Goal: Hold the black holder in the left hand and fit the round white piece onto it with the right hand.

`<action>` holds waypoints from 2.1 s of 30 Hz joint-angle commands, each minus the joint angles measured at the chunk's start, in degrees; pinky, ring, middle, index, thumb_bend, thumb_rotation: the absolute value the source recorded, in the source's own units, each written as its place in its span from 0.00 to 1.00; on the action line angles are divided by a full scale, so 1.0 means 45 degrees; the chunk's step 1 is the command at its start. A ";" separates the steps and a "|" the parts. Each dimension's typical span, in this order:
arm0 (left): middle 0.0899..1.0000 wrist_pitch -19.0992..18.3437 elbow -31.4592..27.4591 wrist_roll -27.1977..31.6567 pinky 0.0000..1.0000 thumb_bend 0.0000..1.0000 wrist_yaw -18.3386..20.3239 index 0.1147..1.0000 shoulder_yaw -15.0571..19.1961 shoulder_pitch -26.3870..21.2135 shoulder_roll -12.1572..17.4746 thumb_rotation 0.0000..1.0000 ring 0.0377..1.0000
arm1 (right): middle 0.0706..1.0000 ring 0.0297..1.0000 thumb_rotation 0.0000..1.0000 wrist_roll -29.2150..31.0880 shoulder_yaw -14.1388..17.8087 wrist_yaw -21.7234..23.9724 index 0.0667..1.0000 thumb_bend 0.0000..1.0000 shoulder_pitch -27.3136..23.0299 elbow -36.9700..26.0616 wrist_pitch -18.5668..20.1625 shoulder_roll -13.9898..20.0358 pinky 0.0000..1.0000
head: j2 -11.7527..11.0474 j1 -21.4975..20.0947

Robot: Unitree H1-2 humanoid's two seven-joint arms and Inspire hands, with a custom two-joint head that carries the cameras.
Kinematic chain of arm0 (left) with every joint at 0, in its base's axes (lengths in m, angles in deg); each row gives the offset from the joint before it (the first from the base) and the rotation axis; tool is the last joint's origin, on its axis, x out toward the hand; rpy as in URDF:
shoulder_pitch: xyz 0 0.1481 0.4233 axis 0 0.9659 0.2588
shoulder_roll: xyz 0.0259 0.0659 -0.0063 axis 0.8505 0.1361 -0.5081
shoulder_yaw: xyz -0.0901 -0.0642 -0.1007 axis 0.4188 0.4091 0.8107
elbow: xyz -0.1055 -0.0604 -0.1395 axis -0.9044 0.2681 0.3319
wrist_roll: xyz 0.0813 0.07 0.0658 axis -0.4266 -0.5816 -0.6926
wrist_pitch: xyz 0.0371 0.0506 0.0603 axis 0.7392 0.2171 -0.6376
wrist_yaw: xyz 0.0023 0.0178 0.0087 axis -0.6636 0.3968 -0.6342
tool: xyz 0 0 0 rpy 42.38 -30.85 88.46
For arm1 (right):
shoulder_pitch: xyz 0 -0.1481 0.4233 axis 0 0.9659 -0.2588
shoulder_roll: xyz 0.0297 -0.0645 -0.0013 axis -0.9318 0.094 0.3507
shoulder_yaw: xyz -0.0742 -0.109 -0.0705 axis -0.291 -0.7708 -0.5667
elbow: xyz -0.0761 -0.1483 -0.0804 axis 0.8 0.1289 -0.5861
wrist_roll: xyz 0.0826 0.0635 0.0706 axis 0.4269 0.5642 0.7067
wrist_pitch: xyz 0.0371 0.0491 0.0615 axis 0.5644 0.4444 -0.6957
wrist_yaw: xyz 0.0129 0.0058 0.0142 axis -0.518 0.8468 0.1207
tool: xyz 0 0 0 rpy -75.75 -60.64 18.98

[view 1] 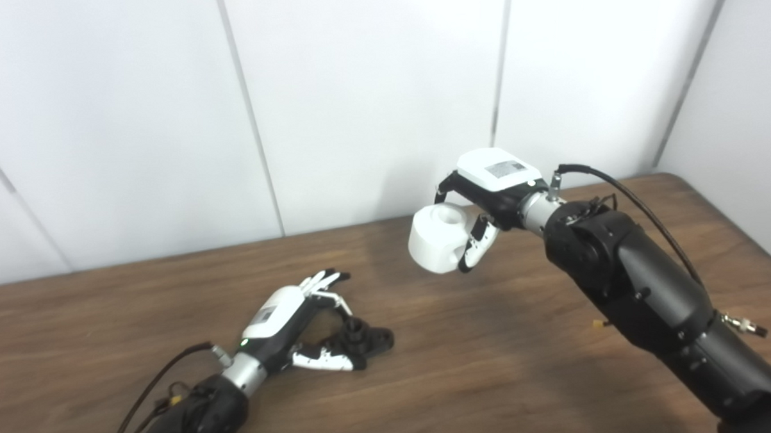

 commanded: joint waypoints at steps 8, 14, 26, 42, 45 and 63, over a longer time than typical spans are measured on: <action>0.93 -0.1017 0.1248 -0.1100 1.00 0.52 0.0811 0.41 -0.0677 0.1506 -0.1341 0.06 1.00 | 0.74 0.80 0.14 -0.0028 0.0071 0.0134 0.44 0.53 -0.0329 -0.0983 -0.0636 -0.0340 0.77 | 0.0202 0.0579; 0.93 -0.1166 0.1129 -0.1190 1.00 0.52 0.0931 0.41 -0.0664 0.1485 -0.1493 0.06 1.00 | 0.75 0.82 0.14 -0.0022 -0.0172 0.0327 0.44 0.53 -0.0356 -0.1000 -0.0742 -0.0793 0.79 | 0.0318 0.0738; 0.91 -0.1328 0.1026 -0.1306 1.00 0.52 0.0910 0.41 -0.0675 0.1469 -0.1674 0.06 1.00 | 0.73 0.79 0.14 -0.0325 -0.0553 0.0121 0.44 0.53 -0.0330 -0.0433 -0.1324 -0.1491 0.76 | 0.0451 0.0896; 0.91 -0.1456 0.0633 -0.1375 1.00 0.52 0.1053 0.41 -0.0627 0.1600 -0.1642 0.06 1.00 | 0.72 0.78 0.14 -0.0424 -0.0731 -0.0230 0.44 0.53 -0.0289 0.0376 -0.1938 -0.1801 0.77 | 0.0524 0.0953; 0.91 -0.1420 0.0562 -0.1339 1.00 0.52 0.1061 0.41 -0.0618 0.1642 -0.1638 0.06 1.00 | 0.72 0.78 0.14 -0.0469 -0.0806 -0.0267 0.44 0.53 -0.0307 0.0553 -0.1992 -0.1810 0.76 | 0.0567 0.0975; 0.92 -0.1932 -0.0272 -0.1142 1.00 0.52 0.1409 0.41 -0.0597 0.1878 -0.1549 0.06 1.00 | 0.73 0.80 0.15 -0.0935 -0.1610 -0.0146 0.44 0.53 -0.0141 0.1369 -0.2594 -0.1711 0.81 | 0.0824 0.1092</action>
